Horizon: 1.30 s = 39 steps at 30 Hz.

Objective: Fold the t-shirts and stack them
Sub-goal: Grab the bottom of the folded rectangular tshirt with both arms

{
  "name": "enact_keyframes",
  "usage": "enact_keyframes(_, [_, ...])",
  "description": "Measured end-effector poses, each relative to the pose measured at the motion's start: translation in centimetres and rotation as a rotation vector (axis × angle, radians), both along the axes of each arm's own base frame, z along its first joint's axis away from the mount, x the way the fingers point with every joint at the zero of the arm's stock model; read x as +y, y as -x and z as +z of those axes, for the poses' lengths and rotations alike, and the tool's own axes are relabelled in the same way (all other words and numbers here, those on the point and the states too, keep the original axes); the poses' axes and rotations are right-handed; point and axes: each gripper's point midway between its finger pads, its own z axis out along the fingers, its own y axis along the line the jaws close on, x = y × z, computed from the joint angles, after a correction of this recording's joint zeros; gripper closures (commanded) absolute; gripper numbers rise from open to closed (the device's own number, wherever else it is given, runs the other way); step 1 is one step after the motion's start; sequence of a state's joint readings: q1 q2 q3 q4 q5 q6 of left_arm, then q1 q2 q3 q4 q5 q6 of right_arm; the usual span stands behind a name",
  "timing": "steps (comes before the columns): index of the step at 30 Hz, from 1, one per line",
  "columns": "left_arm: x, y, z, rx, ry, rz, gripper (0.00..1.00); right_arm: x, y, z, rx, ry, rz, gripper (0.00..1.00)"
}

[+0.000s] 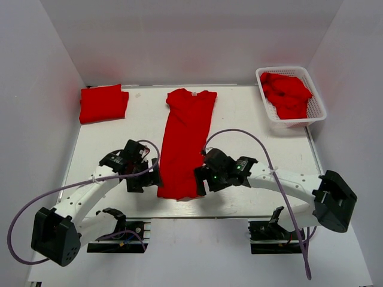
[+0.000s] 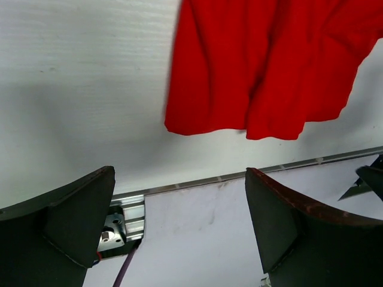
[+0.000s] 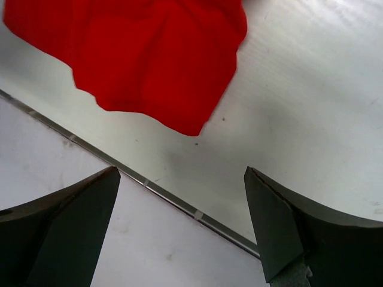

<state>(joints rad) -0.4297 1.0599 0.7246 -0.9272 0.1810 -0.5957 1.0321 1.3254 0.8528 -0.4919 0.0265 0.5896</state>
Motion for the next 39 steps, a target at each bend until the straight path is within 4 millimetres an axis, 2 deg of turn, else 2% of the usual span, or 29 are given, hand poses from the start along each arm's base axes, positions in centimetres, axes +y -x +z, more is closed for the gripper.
enact_keyframes(4, [-0.6, 0.8, -1.5, 0.031, -0.007, -0.008, 0.0, -0.3, 0.6, -1.5, 0.051, 0.069, -0.048, 0.1])
enact_keyframes(8, [-0.7, 1.2, -3.1, 0.072, -0.058, -0.014, 0.0, -0.3, 0.3, -2.1, 0.081, 0.141, -0.119, 0.1])
enact_keyframes(13, [-0.7, 0.6, -4.1, 0.069, -0.116, -0.001, 0.0, 0.4, -0.8, -2.4, 0.088, 0.208, -0.192, 0.1])
enact_keyframes(20, [-0.1, -0.3, -4.6, 0.037, -0.183, 0.053, 0.0, -0.1, -1.7, -4.0, 0.084, 0.315, -0.244, 0.1])
enact_keyframes(27, [-0.6, -0.1, -6.0, 0.037, -0.187, 0.057, 0.0, 0.1, -2.2, -5.0, 0.087, 0.36, -0.246, 0.1])
enact_keyframes(29, [-0.9, -0.1, -6.3, 0.037, -0.187, 0.052, 0.06, 0.2, -2.2, -5.1, 0.089, 0.365, -0.24, 0.1])
enact_keyframes(33, [-1.2, -0.3, -6.4, 0.025, -0.182, 0.058, 0.21, 0.3, -2.0, -5.2, 0.097, 0.36, -0.222, 0.22])
enact_keyframes(34, [-1.3, -0.3, -6.4, 0.021, -0.178, 0.059, 0.28, 0.4, -2.0, -5.2, 0.098, 0.358, -0.215, 0.25])
enact_keyframes(35, [-1.5, -0.4, -6.5, 0.016, -0.172, 0.062, 0.31, 0.5, -1.9, -5.2, 0.099, 0.356, -0.208, 0.37])
enact_keyframes(37, [-1.9, -0.6, -6.5, 0.005, -0.155, 0.064, 0.38, 0.6, -1.9, -5.2, 0.102, 0.351, -0.197, 0.45])
enact_keyframes(39, [-2.3, -0.8, -6.5, -0.005, -0.135, 0.063, 0.49, 0.9, -1.8, -5.3, 0.106, 0.342, -0.186, 0.51])
